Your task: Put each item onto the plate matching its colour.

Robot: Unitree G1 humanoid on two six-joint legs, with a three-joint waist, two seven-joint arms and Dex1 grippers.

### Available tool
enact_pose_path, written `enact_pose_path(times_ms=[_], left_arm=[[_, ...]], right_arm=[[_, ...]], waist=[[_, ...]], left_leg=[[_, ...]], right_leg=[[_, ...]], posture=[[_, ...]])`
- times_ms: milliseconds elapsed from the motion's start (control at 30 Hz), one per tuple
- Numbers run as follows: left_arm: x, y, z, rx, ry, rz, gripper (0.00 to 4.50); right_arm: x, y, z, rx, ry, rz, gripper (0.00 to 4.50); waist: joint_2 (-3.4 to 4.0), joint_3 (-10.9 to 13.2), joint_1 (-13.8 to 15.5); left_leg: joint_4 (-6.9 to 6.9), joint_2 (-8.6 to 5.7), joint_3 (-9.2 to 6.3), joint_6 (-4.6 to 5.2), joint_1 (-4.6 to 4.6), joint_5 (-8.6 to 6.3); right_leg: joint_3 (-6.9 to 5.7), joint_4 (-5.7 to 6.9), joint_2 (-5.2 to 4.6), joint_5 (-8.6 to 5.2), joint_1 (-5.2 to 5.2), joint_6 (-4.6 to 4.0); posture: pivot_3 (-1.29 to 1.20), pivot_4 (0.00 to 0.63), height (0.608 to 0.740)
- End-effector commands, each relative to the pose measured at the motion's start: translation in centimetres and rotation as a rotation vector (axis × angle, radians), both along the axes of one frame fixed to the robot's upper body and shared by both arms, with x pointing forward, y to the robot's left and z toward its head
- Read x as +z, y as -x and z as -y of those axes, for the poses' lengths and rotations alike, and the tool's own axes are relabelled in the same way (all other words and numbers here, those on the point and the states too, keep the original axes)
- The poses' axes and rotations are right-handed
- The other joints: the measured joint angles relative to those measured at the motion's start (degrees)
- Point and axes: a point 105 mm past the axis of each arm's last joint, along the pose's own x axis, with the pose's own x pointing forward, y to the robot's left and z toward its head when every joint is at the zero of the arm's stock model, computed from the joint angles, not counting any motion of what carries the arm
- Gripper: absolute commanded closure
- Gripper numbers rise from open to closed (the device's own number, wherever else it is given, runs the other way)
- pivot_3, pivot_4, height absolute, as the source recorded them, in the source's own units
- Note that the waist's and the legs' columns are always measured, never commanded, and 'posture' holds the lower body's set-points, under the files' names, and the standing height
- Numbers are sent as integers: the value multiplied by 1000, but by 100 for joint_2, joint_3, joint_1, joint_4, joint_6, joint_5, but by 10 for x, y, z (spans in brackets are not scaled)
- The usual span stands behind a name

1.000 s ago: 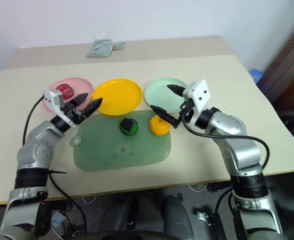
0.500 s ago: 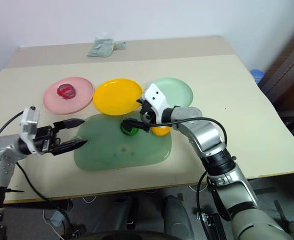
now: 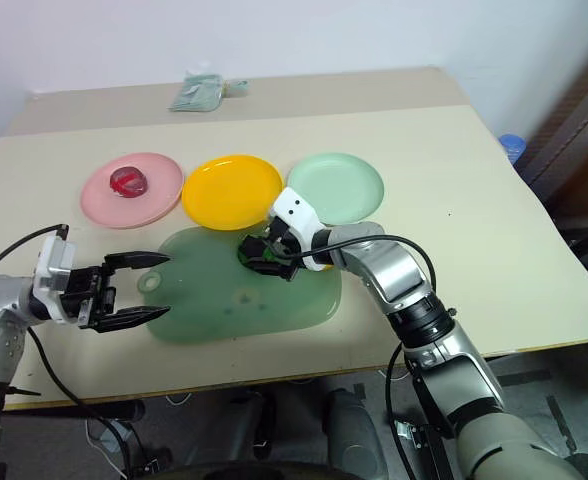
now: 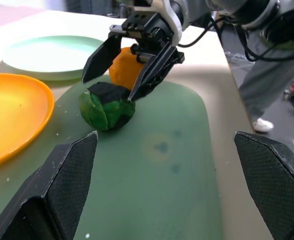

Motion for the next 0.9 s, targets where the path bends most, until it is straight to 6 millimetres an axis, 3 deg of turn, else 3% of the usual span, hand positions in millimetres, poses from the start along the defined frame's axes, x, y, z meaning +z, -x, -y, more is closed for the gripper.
enact_pose_path(times_ms=[33,67,133,233,433,467,567,667,767,900], left_arm=[[1,0,2,-2,-10,32,70],[0,0,3,-1,-9,32,70],[0,-2,4,5,-3,36,0],[1,-5,4,32,7,53,0],[-3,-2,5,43,8,48,0],[-2,-3,5,52,17,48,0],[1,-8,9,90,56,46,0],[1,-9,15,104,80,40,0],[-1,-10,19,118,87,44,0],[-3,-13,26,135,105,55,0]], right_arm=[[6,3,-10,38,-14,20,0],[5,2,-10,37,-14,18,0],[2,1,-12,37,-13,14,536],[5,1,-13,32,-29,19,1780],[24,1,-12,28,-66,68,1780],[35,3,-13,31,-105,74,1780],[100,-4,-1,-26,-288,193,1780],[135,-33,31,-189,-349,301,1780],[136,-65,66,-344,-303,368,1780],[106,-101,99,-464,-221,385,1780]], waist=[[0,0,-2],[0,0,-3],[0,0,-5],[0,0,-4],[0,0,-5],[0,0,-4],[3,2,1],[2,1,6],[-7,-6,24],[-4,-5,-6]], left_leg=[[1,0,0,0,0,0],[1,0,0,0,0,0],[2,0,0,0,0,0],[3,0,0,0,0,0],[3,0,1,0,0,1],[3,0,0,0,0,1],[5,0,0,0,-1,1],[8,0,0,-1,-1,1],[6,-1,-1,-1,0,1],[7,-2,10,0,1,2]], right_leg=[[0,1,0,0,0,0],[0,3,0,0,0,0],[0,4,0,0,0,0],[0,5,1,0,-1,1],[0,6,1,1,-1,1],[0,6,1,1,-1,1],[1,11,1,1,-4,1],[0,16,1,2,-5,1],[-4,11,1,1,-1,1],[2,8,1,3,2,0]], posture=[[0,150,740],[0,150,740],[0,150,740],[0,150,740],[0,150,740],[0,150,740],[0,150,740],[0,150,740],[0,150,740],[0,150,740]])
